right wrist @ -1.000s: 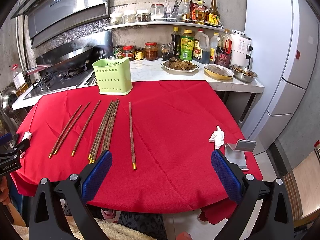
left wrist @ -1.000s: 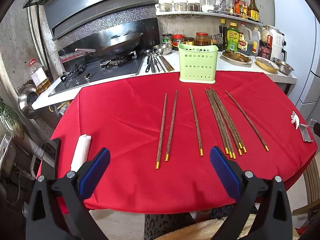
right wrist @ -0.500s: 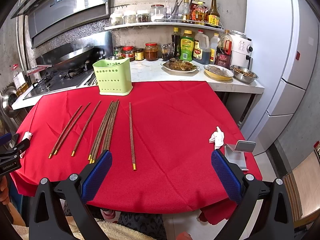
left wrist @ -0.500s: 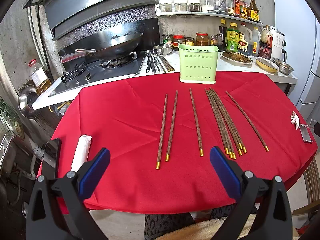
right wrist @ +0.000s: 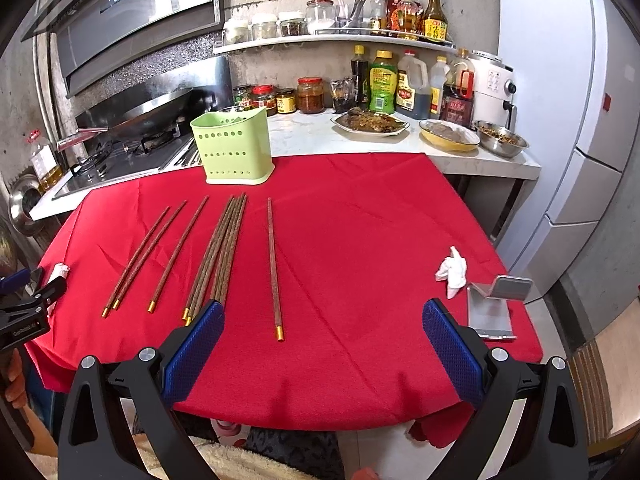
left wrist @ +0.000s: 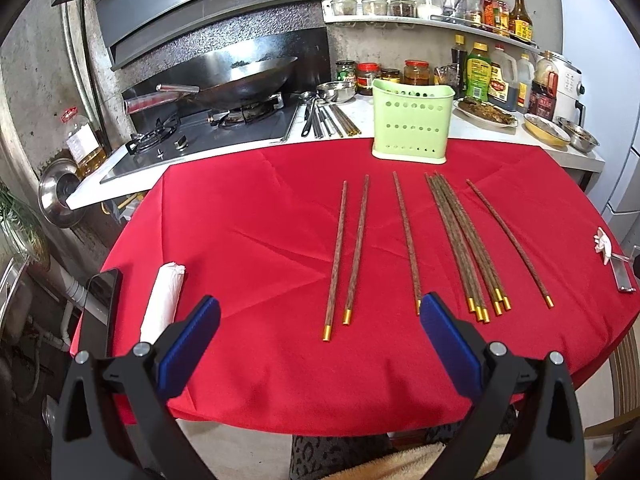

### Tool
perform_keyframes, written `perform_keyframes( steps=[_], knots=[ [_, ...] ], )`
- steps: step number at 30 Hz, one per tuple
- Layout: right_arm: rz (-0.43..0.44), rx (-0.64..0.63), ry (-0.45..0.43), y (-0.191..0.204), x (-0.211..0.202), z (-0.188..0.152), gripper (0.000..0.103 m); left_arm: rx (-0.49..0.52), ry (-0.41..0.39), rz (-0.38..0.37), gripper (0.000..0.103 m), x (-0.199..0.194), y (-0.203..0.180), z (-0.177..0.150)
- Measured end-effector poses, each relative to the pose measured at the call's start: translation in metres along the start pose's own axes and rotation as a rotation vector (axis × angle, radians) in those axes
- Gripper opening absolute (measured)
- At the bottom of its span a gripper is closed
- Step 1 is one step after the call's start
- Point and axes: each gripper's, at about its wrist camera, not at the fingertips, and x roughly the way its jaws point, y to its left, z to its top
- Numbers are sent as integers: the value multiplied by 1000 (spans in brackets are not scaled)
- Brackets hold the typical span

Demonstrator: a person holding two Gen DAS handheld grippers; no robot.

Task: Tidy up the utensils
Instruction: 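Lower both grippers onto single gold-tipped chopsticks and close them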

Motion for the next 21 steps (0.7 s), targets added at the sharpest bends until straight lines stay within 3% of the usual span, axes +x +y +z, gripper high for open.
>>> perform_keyframes(
  steps=[6,16,21],
  knots=[
    [19,-20,22,9,25,-2,97,20,19,12,97,24,2,-6],
    [13,-21,-2,15,58,-8,98,26,55,-31,97,60,13,-17],
    [23,-27,-3,17,70,-11,98,35,30,-7,97,67,19,-26]
  ],
)
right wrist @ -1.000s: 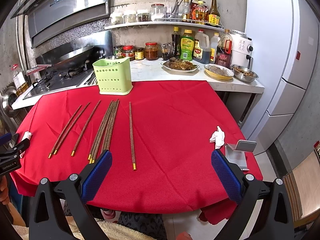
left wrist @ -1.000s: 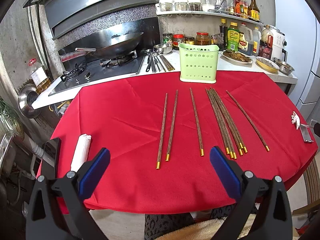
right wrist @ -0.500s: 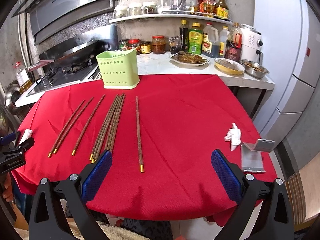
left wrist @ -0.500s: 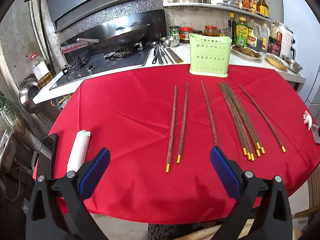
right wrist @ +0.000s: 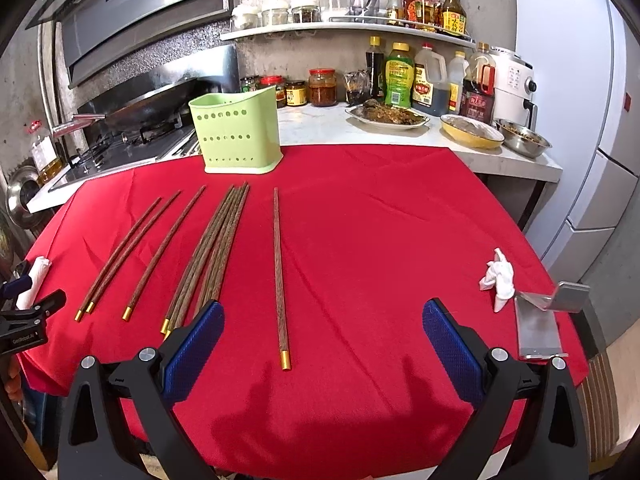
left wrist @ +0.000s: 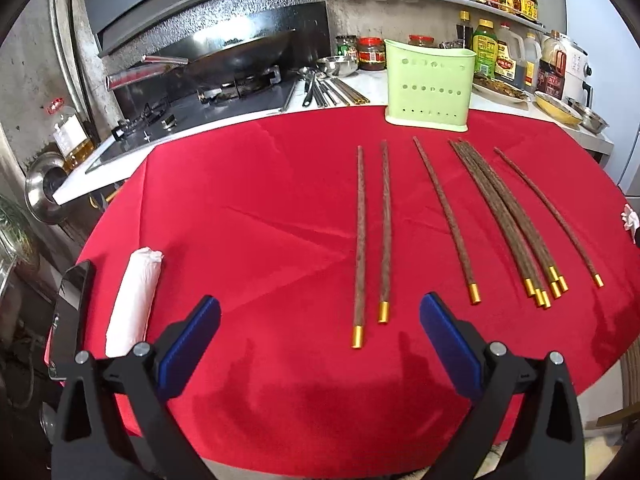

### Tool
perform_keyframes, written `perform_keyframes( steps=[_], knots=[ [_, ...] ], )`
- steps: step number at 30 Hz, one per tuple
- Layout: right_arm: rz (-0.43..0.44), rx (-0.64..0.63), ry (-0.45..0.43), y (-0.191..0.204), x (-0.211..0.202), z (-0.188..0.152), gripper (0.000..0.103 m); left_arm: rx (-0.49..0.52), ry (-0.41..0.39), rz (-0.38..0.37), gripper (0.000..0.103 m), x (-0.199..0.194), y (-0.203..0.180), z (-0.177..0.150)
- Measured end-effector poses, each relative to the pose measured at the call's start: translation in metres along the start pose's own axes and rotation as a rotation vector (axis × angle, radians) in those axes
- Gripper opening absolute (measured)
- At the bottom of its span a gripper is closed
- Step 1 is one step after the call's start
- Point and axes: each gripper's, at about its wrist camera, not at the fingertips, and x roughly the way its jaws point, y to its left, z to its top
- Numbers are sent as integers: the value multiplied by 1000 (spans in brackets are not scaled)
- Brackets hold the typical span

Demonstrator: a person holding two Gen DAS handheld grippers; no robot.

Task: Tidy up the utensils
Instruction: 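Lower both grippers onto single gold-tipped chopsticks and close them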

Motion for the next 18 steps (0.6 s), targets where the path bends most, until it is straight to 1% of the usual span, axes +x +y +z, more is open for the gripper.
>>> perform_keyframes(
  steps=[3,6,9,12,13,14,16,17,18],
  knots=[
    [24,-14,34,5,9,-3,98,-17,18,-2,97,8,4,1],
    [22,-54,59,13,18,-7,97,-36,62,-33,97,19,6,0],
    [-1,-88,58,20,24,-9,97,-37,86,-49,97,28,6,-3],
    [9,-97,58,23,30,-10,96,-66,104,-52,97,35,10,-4],
    [10,-93,58,22,32,-9,96,-75,107,-46,94,37,12,-4],
    [11,-90,58,21,33,-9,96,-81,110,-41,86,39,14,-3],
    [13,-89,59,21,36,-8,95,-87,120,-38,78,44,15,-2],
    [10,-90,56,22,37,-7,94,-86,128,-47,73,46,15,-2],
    [8,-90,53,22,37,-7,93,-85,133,-55,71,48,15,-3]
  ],
)
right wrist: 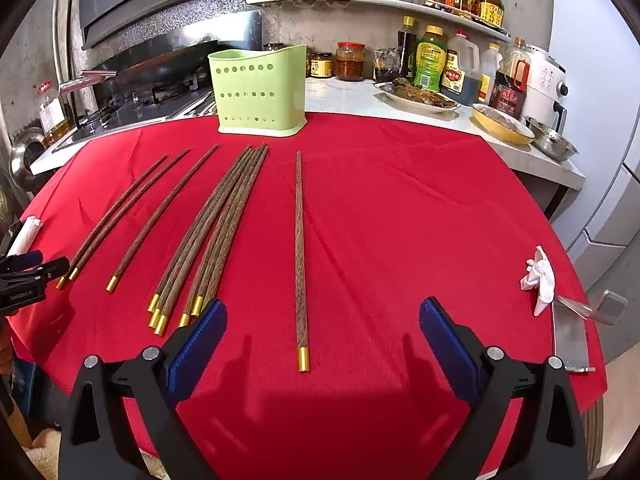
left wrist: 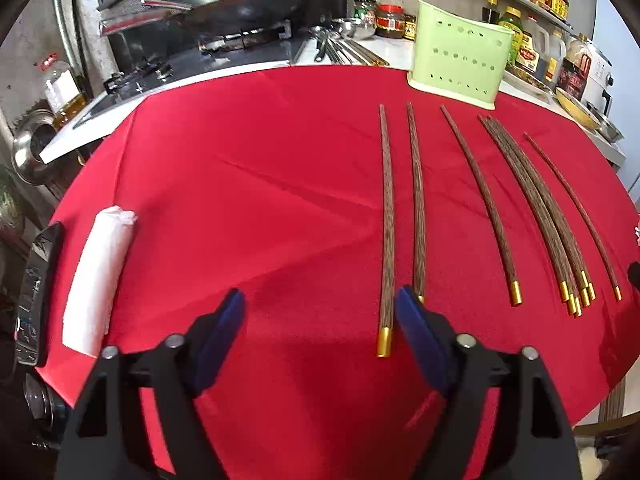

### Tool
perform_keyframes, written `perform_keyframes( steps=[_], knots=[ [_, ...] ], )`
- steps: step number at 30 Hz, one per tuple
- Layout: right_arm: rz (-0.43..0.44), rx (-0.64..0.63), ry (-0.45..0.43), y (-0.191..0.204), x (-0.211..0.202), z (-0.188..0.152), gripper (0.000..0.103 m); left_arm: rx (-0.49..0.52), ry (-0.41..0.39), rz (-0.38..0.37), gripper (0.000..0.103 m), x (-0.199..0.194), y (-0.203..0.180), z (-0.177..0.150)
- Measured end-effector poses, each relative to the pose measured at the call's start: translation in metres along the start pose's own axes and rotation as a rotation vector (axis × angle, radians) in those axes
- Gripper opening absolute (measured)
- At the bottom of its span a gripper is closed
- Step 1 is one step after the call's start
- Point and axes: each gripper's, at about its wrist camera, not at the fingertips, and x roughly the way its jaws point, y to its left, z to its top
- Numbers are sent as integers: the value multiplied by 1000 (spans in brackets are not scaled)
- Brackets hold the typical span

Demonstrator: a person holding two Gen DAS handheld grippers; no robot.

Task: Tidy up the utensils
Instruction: 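Lower both grippers onto single gold-tipped chopsticks and close them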

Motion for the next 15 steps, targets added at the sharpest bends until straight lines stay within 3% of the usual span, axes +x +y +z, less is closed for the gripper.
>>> perform_keyframes(
  steps=[7,8,9,11,15],
  knots=[
    [13,10,1,-1,6,3,91,56,-13,-73,44,-1,-14,2],
    [18,5,3,0,7,3,86,62,-9,-82,38,-1,-16,2],
    [19,3,6,0,7,2,71,69,-8,-85,36,0,-18,1],
    [24,11,13,-1,10,2,62,86,-13,-79,26,0,-21,1],
    [50,6,23,0,14,-1,44,121,-9,-97,21,-2,-30,-2]
  ],
)
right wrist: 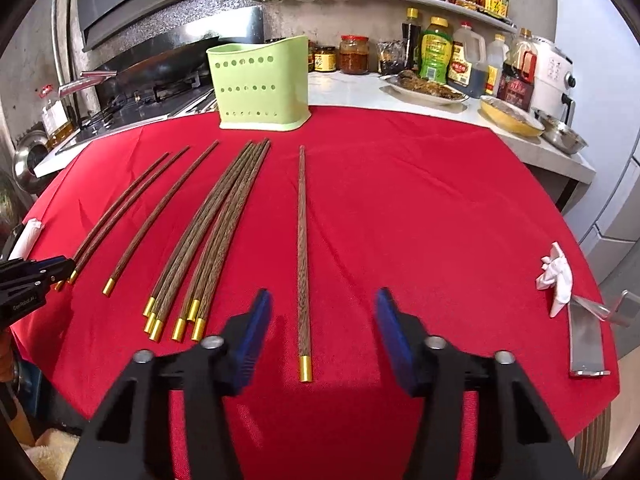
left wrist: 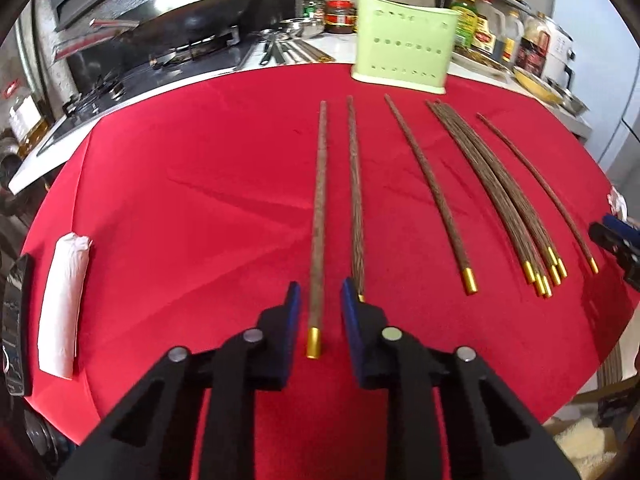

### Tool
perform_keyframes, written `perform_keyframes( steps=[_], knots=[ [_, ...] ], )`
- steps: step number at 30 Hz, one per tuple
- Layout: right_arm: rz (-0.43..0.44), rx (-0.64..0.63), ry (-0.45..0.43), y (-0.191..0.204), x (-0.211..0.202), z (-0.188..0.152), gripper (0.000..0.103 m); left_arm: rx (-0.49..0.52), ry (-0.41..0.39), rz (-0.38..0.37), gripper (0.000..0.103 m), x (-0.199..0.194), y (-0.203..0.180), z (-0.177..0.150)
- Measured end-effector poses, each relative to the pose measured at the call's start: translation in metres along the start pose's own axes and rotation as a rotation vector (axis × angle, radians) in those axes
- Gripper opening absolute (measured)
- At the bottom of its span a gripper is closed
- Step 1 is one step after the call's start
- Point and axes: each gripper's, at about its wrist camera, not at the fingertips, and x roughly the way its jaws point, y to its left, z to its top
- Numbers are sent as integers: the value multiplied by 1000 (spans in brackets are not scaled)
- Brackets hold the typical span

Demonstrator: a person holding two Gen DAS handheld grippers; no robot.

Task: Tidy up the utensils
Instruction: 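Lower both grippers onto single gold-tipped chopsticks and close them, then lift the held chopsticks off the red cloth with both grippers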

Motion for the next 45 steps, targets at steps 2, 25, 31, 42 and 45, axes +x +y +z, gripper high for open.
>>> perform_keyframes(
  steps=[2,25,31,42,45],
  knots=[
    [13,-9,5,2,2,-1,41,13,-1,12,21,0,-3,-1],
    [41,-34,1,8,9,-18,7,24,-1,44,7,-5,-6,-6],
    [55,6,-15,1,1,-16,7,3,-49,29,7,-11,-5,-7],
    [43,28,-181,-4,-60,-2,7,-13,-262,21,7,-78,-8,1],
    [40,27,-262,-3,-86,8,7,2,-341,12,7,-102,-11,8]
  ],
)
